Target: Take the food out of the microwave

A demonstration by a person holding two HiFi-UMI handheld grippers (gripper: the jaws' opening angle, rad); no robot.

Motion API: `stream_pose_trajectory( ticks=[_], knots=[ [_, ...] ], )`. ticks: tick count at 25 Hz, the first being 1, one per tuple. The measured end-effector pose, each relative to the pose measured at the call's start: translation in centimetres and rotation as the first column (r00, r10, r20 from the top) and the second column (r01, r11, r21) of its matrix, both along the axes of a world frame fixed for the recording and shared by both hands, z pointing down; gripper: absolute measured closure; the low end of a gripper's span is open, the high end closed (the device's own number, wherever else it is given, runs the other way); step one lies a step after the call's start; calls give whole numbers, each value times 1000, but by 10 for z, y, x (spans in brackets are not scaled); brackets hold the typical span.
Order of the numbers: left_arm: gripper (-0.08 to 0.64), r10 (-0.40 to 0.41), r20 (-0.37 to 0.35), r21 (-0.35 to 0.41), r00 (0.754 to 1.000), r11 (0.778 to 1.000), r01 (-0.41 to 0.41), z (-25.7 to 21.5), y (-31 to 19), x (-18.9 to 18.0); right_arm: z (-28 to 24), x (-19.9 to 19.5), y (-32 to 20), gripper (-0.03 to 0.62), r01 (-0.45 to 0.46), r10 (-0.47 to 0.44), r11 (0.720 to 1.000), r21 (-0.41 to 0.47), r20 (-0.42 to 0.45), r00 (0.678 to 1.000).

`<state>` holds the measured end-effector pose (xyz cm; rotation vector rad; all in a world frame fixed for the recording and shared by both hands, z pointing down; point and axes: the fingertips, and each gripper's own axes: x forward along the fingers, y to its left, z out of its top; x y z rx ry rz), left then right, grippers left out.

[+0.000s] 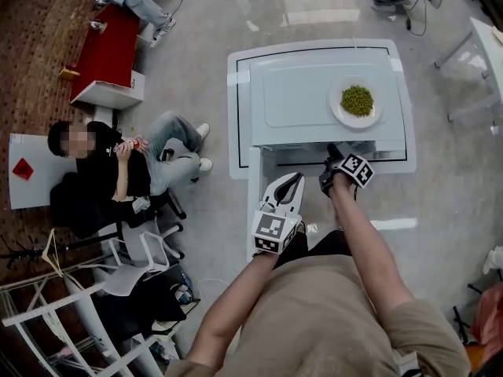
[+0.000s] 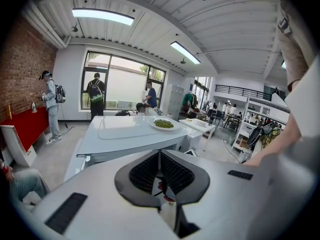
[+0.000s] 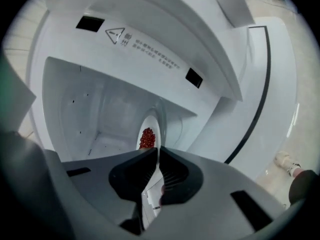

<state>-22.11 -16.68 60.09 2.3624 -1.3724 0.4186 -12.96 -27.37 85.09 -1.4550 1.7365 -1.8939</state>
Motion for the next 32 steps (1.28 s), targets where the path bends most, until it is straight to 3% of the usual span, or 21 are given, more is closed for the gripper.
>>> stream_pose_trajectory(
  ticks=[6, 9, 12, 14, 16, 22, 32],
  knots=[
    [555, -1, 4, 0, 1000, 1000, 1, -1, 0, 3, 3, 2, 10, 558, -20, 20, 1000, 22, 27, 999],
    [554, 0, 6, 2, 1000, 1000, 0, -3, 1, 3, 5, -1, 11, 480, -17, 17, 1000, 18, 45, 999],
    [555, 0, 8, 1, 1000, 1000, 0, -3, 2, 4, 8, -5, 8, 474, -10, 8, 1000, 22, 91, 996],
    [554, -1, 11, 1, 1000, 1000, 1, -2, 2, 2, 8, -8, 5, 482, -11, 7, 999, 32, 134, 991],
    [554, -6, 12, 1, 1000, 1000, 6, -2, 3, 0, 4, -8, 3, 556, -16, 7, 999, 49, 172, 985],
    [554, -32, 14, 3, 999, 999, 32, -3, 5, -7, -10, -7, 5, 572, -10, -17, 995, 96, 273, 962],
    [554, -99, 9, 22, 995, 995, 99, -10, 14, -11, -43, -7, 34, 572, 122, -147, 987, 105, 271, 951]
  ],
)
